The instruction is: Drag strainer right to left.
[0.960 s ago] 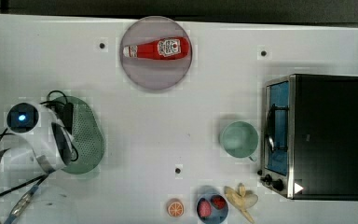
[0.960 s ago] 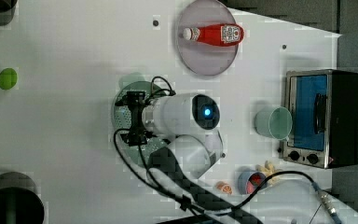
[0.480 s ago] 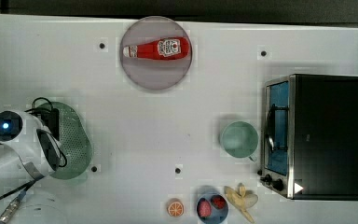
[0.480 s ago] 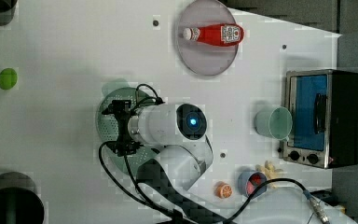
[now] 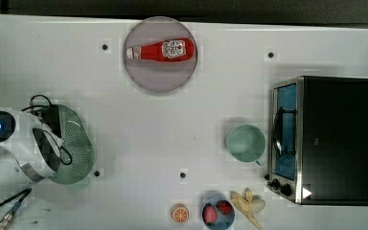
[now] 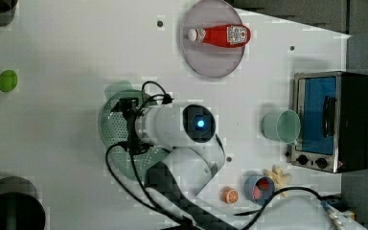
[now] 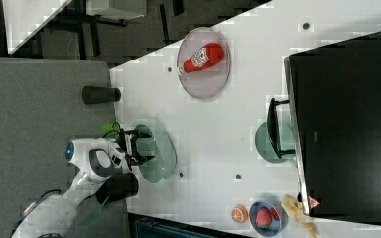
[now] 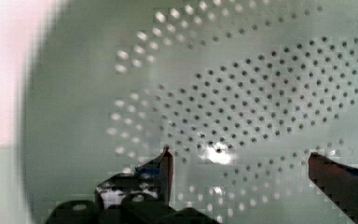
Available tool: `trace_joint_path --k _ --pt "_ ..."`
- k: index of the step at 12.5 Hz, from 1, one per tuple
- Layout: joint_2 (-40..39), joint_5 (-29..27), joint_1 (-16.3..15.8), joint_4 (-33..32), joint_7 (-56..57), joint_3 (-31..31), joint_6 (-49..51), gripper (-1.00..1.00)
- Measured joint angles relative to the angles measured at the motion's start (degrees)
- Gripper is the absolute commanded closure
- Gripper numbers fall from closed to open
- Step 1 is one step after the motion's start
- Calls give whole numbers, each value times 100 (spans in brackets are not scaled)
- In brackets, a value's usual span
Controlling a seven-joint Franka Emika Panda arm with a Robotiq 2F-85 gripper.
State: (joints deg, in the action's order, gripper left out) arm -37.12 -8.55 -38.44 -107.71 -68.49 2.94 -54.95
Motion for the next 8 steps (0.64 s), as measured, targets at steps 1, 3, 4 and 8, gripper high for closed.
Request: trace_joint_path --k 1,3,4,8 --pt "229 21 -45 -67 313 -172 355 -100" --pt "981 -38 -87 -235 1080 -603 1102 -100" --pt "1393 -39 -112 -207 1569 -936 1511 -100" --pt "3115 239 -45 -129 3598 -2427 2621 -100"
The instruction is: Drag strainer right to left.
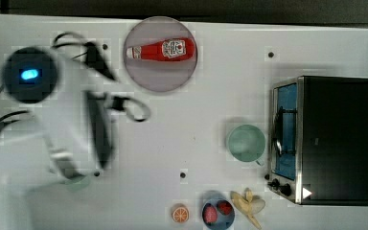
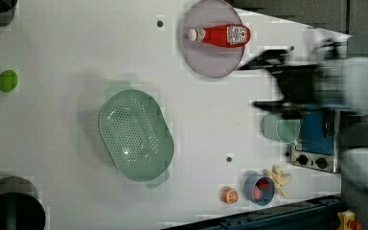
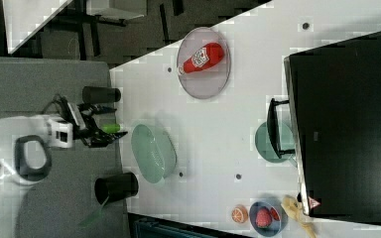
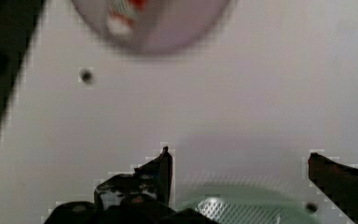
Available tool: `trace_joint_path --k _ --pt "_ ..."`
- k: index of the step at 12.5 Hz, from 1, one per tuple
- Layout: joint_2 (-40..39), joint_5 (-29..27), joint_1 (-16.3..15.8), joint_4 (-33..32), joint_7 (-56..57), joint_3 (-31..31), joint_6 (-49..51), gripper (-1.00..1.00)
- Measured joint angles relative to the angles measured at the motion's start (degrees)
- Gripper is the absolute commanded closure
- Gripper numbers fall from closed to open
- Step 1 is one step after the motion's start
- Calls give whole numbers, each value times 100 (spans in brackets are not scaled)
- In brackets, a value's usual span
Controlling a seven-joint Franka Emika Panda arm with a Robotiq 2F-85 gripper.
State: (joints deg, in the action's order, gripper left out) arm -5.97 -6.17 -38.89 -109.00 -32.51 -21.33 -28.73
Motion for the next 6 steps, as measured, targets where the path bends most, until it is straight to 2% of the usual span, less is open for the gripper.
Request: trace_joint_path --k 2,6 --pt "642 290 131 185 986 -793 543 -100" --pt "1463 763 764 302 2605 -2069 1181 -100"
